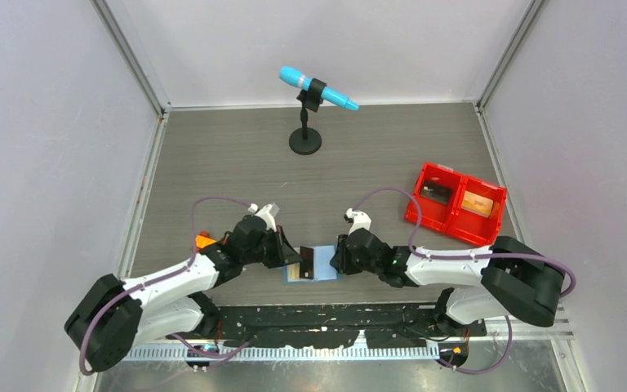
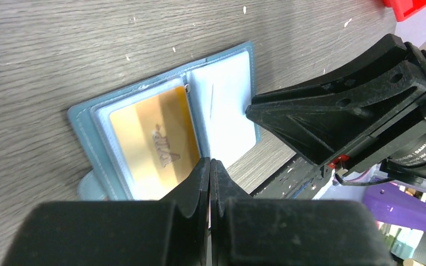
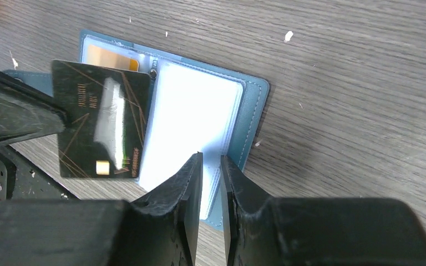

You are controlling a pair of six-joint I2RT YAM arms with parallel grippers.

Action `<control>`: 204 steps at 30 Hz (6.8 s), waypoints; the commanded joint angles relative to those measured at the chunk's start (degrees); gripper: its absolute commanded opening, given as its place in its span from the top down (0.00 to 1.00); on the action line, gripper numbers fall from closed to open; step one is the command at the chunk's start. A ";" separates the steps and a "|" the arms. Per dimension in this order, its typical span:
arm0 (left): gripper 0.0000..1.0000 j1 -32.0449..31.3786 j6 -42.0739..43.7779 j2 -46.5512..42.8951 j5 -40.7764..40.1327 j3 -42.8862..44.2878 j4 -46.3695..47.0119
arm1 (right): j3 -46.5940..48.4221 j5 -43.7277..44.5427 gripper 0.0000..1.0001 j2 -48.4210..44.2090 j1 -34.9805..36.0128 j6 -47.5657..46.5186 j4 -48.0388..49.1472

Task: Take the credit cards out of the card holder
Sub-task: Remove the credit card from the card holder, then place the credit card in the storage box.

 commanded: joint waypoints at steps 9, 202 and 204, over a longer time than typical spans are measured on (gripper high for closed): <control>1.00 0.32 5.12 -10.31 -0.36 2.17 -10.94 | 4.32 -3.71 0.68 -7.51 -1.10 -11.69 -6.70; 0.01 0.24 24.63 -33.04 -12.90 25.50 -55.13 | 2.72 -6.27 0.82 1.28 -67.85 -5.28 16.60; 0.01 0.31 24.67 -33.12 -12.95 25.46 -55.06 | 2.98 -6.30 0.78 1.58 -67.82 -5.23 16.33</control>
